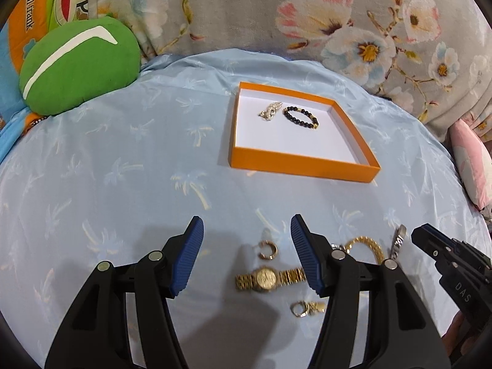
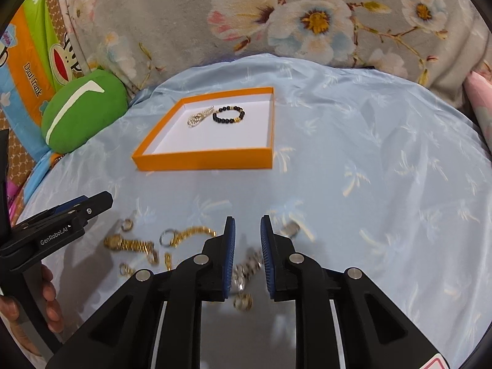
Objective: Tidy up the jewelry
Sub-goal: 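Move both tools back from the box toward the remaining jewelry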
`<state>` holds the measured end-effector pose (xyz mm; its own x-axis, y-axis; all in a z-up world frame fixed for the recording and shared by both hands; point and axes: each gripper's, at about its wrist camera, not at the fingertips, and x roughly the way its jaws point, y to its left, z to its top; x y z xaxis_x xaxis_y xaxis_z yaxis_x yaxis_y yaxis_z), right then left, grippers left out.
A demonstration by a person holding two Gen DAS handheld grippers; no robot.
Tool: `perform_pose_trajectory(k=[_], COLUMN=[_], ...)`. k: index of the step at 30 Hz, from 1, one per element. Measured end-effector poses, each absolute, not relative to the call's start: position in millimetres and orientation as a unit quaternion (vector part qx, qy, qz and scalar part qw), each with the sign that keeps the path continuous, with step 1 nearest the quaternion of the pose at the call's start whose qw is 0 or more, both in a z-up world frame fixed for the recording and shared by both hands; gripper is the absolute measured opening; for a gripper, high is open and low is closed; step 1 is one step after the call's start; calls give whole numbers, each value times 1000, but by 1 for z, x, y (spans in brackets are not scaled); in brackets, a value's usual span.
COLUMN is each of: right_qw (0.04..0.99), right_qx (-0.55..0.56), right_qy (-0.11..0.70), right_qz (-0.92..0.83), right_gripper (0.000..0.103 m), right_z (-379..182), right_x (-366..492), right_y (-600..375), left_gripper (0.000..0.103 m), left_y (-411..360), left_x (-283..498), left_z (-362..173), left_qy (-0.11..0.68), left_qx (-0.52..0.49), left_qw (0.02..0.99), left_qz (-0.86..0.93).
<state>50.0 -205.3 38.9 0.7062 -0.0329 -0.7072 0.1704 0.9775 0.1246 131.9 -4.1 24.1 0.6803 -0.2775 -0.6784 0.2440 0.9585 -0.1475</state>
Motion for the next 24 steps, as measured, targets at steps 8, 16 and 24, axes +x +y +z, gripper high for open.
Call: perform_pose_trajectory(k=[8, 16, 24], right_qw=[911, 907, 903], right_qx=[102, 113, 127], right_qy=[395, 403, 406], right_qz=[-60, -55, -59], right_gripper=[22, 22, 30], right_z=[24, 16, 13], right_x=[20, 17, 19], right_y=[-200, -193, -195], left_gripper=[57, 58, 60], left_y=[-2, 2, 8], left_x=[106, 95, 91], left_z=[13, 7, 5], left_qy=[386, 393, 401], left_qx=[-25, -34, -47], left_qw=[912, 909, 906], left_qz=[-137, -133, -131])
